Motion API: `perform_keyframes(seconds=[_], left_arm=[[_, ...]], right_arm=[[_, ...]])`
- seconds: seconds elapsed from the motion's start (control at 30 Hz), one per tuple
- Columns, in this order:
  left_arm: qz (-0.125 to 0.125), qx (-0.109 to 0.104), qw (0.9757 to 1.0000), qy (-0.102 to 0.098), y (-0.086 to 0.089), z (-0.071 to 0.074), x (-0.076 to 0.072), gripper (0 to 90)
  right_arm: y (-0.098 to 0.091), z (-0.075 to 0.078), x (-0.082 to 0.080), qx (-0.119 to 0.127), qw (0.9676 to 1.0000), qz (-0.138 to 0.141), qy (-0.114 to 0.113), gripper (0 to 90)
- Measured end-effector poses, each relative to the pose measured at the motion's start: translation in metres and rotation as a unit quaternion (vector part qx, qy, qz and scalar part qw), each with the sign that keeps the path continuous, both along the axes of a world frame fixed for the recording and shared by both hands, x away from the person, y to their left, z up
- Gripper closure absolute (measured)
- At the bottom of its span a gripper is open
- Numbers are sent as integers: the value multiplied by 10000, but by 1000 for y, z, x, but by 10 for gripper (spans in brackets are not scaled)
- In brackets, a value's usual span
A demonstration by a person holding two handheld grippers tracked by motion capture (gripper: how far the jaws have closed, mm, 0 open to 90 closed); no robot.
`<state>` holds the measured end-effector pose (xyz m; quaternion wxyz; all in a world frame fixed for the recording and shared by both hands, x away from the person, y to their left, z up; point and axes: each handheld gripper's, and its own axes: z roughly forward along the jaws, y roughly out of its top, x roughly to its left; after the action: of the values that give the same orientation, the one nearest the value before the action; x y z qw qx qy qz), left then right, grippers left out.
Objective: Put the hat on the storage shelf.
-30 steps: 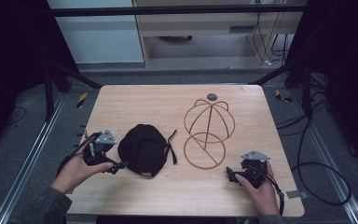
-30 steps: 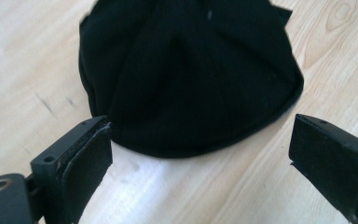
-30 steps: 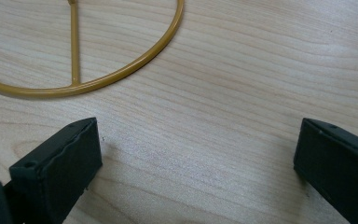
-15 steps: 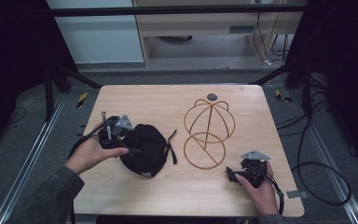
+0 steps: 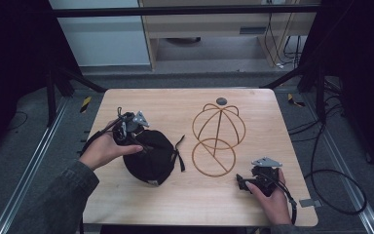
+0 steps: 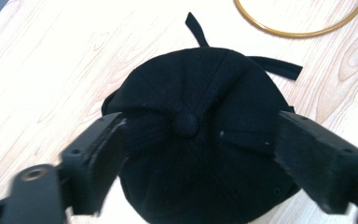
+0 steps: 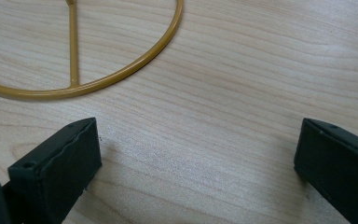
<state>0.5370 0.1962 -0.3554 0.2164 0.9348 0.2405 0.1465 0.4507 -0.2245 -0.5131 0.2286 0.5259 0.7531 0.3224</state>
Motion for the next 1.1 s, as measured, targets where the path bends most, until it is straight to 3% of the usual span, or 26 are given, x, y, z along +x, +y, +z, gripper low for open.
perform_keyframes(seconds=[0.27,0.33,0.57,0.83,1.1], left_arm=[[98,-35,9999,116,6,-14,6,246],[90,40,9999,136,6,-16,7,263],[114,-65,9996,247,7,-27,12,323],[107,-189,9992,328,8,-34,13,464],[137,-132,9988,443,9,-37,10,655]], right_arm=[[0,0,0,-1,10000,0,0,7],[0,0,0,-1,10000,1,0,6],[0,0,0,1,10000,-1,0,6],[0,0,0,4,10000,4,0,6],[0,0,0,4,10000,4,0,7]])
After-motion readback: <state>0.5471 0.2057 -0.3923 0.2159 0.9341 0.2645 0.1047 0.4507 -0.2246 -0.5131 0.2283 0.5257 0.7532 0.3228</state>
